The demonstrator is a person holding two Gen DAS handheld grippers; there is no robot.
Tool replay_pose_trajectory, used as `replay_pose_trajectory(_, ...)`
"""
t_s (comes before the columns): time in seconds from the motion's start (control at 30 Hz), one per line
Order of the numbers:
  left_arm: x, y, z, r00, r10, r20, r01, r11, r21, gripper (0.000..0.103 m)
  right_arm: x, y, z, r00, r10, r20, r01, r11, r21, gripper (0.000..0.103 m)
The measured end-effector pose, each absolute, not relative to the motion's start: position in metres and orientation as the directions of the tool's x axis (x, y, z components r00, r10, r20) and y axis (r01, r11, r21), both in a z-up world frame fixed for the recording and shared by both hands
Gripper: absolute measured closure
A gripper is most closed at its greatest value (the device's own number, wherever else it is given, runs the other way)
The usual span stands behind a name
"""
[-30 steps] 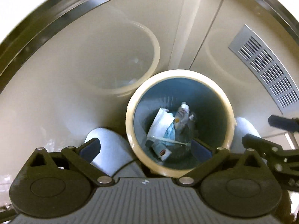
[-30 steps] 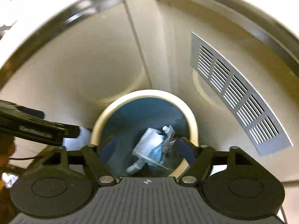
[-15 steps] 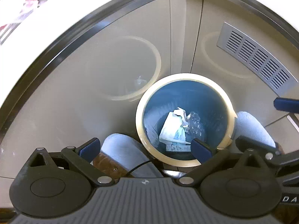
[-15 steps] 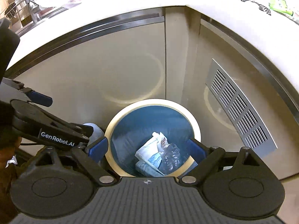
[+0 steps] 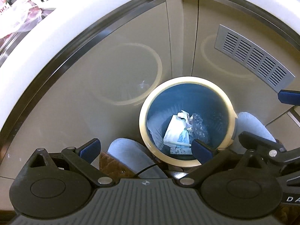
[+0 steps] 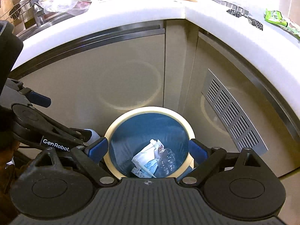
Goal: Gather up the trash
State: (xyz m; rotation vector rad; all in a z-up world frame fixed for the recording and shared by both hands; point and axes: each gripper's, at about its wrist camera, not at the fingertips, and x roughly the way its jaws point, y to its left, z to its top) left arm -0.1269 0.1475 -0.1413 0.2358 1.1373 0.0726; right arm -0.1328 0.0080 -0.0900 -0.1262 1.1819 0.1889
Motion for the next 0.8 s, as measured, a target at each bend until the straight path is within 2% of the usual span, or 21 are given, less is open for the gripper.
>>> replay_pose_trajectory(0.8,-0.1225,0.1480,-0.1474,0.398,0.178,-0.900,0.079,0.971,0.227,0.000,-0.1290,0.0074,-0.0949,0.345,0.080,-0.935,-0.205,0.979,0.008,0.009)
